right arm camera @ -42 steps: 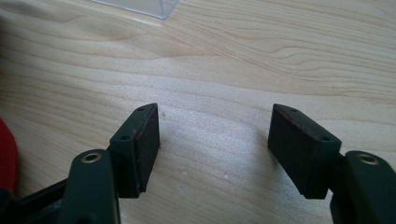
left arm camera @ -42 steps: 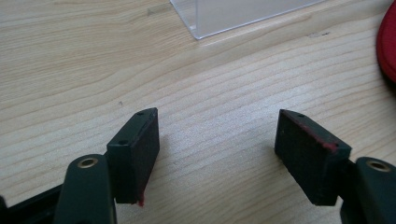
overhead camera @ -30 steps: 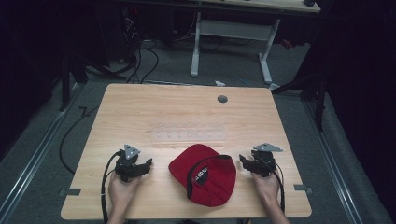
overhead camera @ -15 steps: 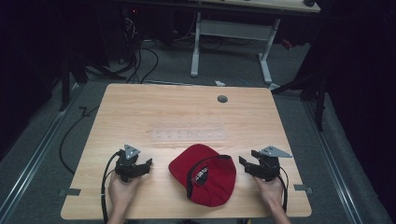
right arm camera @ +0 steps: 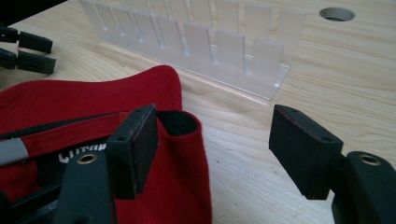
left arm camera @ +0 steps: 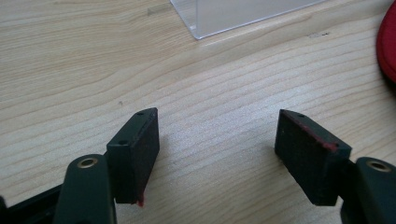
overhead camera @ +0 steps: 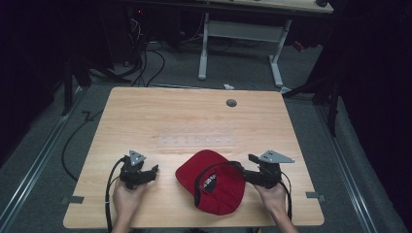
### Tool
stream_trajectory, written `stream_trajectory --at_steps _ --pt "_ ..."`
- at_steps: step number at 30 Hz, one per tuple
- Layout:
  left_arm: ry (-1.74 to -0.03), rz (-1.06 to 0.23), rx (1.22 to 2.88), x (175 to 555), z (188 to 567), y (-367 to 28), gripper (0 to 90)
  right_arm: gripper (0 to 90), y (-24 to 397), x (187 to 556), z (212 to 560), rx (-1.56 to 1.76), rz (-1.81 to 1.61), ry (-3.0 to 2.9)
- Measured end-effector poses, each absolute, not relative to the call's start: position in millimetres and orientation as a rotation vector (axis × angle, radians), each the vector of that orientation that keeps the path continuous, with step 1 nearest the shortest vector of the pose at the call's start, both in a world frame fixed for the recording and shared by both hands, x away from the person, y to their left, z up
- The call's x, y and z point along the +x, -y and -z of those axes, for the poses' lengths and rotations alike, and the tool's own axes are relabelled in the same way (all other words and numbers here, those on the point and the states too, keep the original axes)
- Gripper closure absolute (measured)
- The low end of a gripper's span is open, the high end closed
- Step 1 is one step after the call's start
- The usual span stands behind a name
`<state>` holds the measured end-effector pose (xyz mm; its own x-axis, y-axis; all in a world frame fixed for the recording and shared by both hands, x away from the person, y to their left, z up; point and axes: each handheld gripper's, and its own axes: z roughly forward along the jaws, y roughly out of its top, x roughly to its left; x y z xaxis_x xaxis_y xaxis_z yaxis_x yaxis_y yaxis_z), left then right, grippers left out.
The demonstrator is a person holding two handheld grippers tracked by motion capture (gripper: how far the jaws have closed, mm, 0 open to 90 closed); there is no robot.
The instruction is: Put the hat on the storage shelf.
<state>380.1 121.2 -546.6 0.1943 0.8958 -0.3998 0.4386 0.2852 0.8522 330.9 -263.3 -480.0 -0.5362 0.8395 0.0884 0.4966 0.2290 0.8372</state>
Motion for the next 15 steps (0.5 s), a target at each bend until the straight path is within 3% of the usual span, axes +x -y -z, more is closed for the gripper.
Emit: stream_trajectory --at_steps 15 --pt "-1.424 -0.509 1.330 380 547 -121 31.0 35.1 241 354 500 1.247 -1.228 -2.269"
